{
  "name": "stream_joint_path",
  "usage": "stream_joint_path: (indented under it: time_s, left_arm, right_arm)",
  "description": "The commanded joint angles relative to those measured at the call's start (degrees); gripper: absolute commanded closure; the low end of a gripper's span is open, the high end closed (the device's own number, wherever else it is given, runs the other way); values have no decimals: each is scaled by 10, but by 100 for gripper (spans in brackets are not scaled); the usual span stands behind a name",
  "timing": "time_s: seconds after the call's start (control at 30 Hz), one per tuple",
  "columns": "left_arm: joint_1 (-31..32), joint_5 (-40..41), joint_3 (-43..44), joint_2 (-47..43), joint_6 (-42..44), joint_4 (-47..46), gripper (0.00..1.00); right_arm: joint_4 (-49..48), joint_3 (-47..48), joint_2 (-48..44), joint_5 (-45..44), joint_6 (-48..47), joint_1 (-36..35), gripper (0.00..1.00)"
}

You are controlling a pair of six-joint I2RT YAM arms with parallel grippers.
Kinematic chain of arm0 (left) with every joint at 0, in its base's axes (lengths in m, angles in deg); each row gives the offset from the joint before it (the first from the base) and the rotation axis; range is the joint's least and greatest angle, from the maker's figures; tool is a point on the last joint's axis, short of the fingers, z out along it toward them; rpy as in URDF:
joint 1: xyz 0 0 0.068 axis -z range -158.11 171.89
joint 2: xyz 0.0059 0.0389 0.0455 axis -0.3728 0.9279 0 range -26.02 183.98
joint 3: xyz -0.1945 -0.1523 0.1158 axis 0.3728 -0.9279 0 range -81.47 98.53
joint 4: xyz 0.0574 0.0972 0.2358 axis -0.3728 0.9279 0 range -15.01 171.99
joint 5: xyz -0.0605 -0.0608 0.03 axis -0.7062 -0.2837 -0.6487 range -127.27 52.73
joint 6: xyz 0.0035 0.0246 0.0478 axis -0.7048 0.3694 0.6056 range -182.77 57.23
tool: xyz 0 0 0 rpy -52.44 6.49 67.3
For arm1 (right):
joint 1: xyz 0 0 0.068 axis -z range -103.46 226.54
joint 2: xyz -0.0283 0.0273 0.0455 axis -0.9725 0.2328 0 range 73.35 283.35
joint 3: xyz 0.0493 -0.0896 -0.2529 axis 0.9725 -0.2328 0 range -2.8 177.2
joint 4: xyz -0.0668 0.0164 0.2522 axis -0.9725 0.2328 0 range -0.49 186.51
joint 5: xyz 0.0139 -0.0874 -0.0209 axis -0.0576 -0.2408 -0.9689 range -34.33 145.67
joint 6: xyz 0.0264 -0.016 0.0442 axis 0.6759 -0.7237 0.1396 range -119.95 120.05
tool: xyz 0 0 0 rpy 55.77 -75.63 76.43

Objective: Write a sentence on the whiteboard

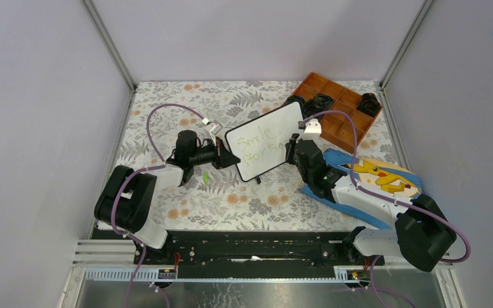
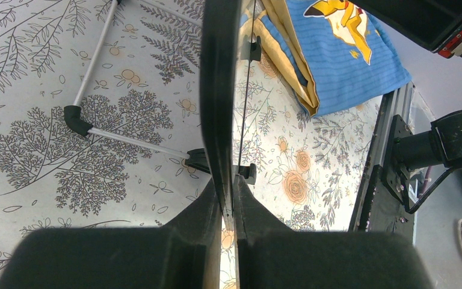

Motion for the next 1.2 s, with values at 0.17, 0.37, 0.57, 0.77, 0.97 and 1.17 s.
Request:
stream_joint_path:
  time_s: [0.17,0.37,0.57,0.77,0.97,1.17]
  left_arm:
    - [12,40,-7,16,42,74,100]
    - [12,40,-7,18,42,74,100]
    - [13,40,-7,19,42,74,100]
    - [13,41,-7,16,42,75,100]
    - [14,42,-7,16,43,77,100]
    - [14,42,-7,15,43,77,100]
  right_arm:
    - [6,-9,-10,-8,12,7,100]
    - [13,-11,-11,-4,15,7,100]
    - [21,-15,-16,-8,19,7,100]
    - [22,-12,-23,-11,18,7,100]
    - [22,7,-60,-29,5,7,100]
    - [14,26,-56,-52,0,16,100]
